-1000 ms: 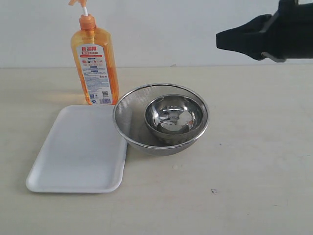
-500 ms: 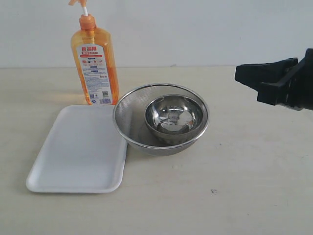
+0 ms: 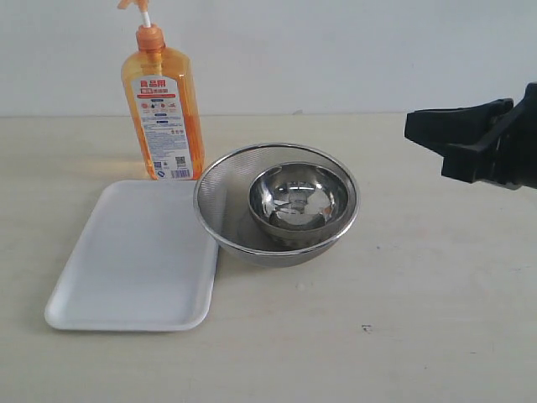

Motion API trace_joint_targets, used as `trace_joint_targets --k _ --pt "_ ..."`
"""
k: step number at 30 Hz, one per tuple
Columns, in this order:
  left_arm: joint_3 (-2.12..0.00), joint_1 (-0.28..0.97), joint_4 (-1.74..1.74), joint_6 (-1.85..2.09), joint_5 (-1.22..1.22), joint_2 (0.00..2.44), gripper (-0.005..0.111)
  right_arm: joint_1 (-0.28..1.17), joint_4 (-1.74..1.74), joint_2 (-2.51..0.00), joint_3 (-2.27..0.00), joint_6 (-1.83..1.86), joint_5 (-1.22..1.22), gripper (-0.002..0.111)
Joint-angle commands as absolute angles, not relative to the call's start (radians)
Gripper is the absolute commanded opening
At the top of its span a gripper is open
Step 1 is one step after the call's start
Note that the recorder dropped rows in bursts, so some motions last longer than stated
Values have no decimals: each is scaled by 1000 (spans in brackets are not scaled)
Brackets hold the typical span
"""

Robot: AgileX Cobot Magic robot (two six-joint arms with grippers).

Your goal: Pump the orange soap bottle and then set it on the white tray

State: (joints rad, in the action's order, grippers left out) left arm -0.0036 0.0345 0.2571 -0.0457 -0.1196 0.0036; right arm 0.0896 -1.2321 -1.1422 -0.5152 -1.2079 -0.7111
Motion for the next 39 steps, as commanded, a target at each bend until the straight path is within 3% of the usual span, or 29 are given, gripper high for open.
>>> trace_joint_targets --k 1,6,13,24,31,36,39 --pt "0 31 565 -191 140 0 5 91 -1251 -1137 -509 -1196 -707 0" --pt "-96 33 447 -165 -16 0 5 91 -1254 -1137 -509 -1196 -707 0" --pt "-225 33 411 -112 -10 69 5 91 -1254 -1137 -509 -1196 -707 0" --pt "-677 33 338 188 -13 728 5 91 -1315 -1137 -509 -1239 -711 0" --pt "-685 33 316 201 170 919 5 91 -1318 -1139 -509 -1239 -684 0" --pt "-785 33 67 203 213 1288 5 91 -1314 -1139 -509 -1247 -689 0" --pt "-875 -28 -23 36 330 1452 5 91 -1318 -1139 -509 -1245 -683 0"
